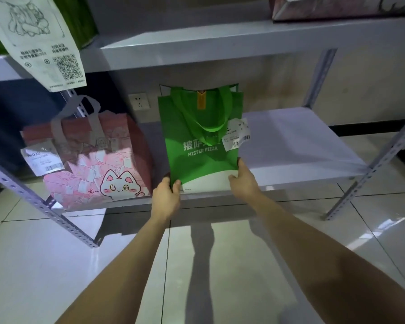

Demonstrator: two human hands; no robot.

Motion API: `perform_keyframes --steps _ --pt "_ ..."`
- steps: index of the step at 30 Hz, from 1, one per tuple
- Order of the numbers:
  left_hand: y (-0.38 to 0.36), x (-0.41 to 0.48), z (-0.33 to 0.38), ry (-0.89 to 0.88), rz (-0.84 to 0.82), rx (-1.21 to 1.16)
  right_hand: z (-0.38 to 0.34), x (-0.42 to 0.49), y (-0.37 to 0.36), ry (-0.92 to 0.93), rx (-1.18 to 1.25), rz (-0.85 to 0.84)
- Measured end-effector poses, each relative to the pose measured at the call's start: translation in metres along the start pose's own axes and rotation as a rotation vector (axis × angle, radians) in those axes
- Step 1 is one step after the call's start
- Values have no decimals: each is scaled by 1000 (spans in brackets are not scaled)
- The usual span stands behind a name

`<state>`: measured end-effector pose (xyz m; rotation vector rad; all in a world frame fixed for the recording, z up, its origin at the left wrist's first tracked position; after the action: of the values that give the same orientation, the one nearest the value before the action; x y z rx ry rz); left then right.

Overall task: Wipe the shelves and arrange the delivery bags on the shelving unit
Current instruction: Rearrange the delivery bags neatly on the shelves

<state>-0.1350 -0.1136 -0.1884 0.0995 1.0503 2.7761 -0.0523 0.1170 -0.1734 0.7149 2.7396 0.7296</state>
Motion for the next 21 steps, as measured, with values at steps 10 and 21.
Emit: perform_keyframes --steps 10,21 --pt "64 -24 -9 -50 -78 -59 -21 -45 30 17 55 224" --pt "240 -53 83 -281 380 -225 -253 -103 53 583 112 331"
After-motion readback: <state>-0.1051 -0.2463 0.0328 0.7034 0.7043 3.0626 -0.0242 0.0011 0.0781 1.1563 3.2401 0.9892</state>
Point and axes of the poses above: each hand's wrist, its own x-axis towards the middle knuckle, its own y-axis out of the back of the hand, z = x × y, the point moved 2 cm from there along x, towards the middle knuckle, and after that the axes turned 2 degrees about y, right-handed, at the moved point
